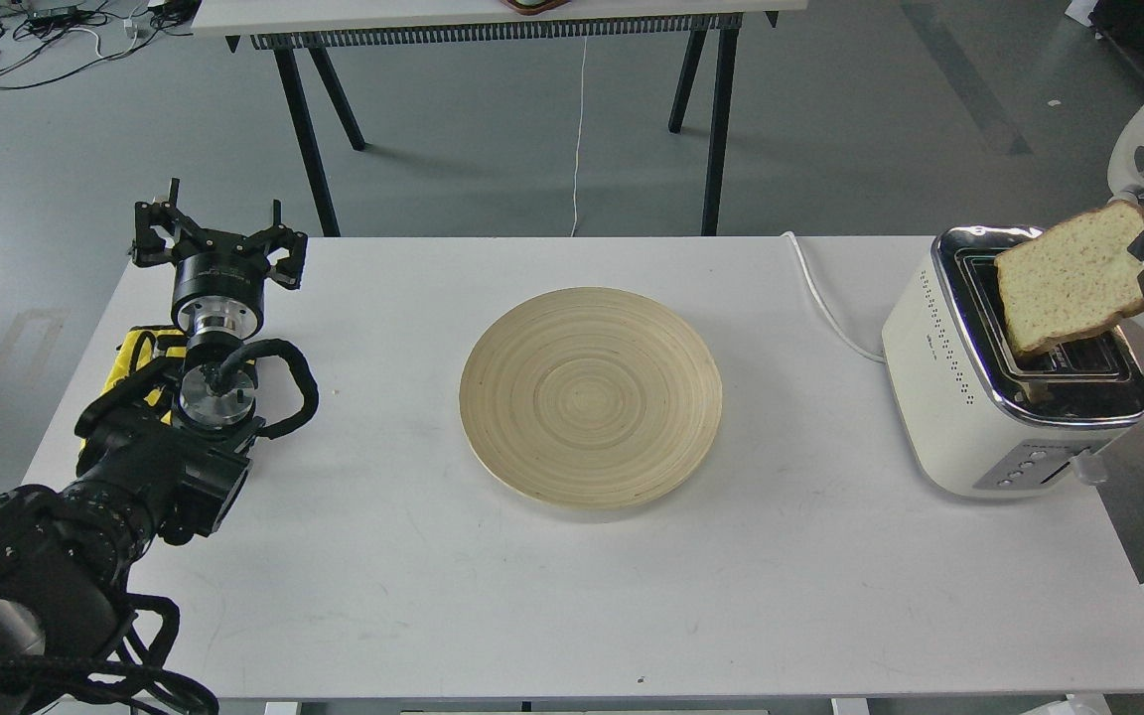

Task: Put bread in toaster with right arm
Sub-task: 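Carry the bread over the toaster slot and lower it in, then open the right gripper to release the bread into the slot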

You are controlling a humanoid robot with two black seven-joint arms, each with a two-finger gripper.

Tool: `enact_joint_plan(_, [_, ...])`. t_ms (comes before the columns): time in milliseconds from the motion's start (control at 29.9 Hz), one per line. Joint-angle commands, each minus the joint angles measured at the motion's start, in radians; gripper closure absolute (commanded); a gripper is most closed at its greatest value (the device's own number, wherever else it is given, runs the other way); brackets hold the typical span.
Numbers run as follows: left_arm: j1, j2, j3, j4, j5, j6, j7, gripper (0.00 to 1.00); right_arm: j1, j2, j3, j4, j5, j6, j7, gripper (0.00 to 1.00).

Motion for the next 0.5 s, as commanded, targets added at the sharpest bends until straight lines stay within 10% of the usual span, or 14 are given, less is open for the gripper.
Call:
enact_joint_plan(0, [0.0,0.0,0.0,0.0,0.0,0.0,0.0,0.0,-0.013,0.02,0.001,-0.004,0.0,0.0,0.0,0.84])
enact_joint_plan(234, [0.0,0.0,0.0,0.0,0.001,0.0,0.0,0.0,-0.04,0.115,0.002,-0.072,0.001,0.0,0.0,0.79])
enact_joint_plan(469, [0.0,0.0,0.0,0.0,0.0,0.0,0.0,0.0,-0.045,0.193,0.002,-0.127,0.004,0.0,0.0,0.3])
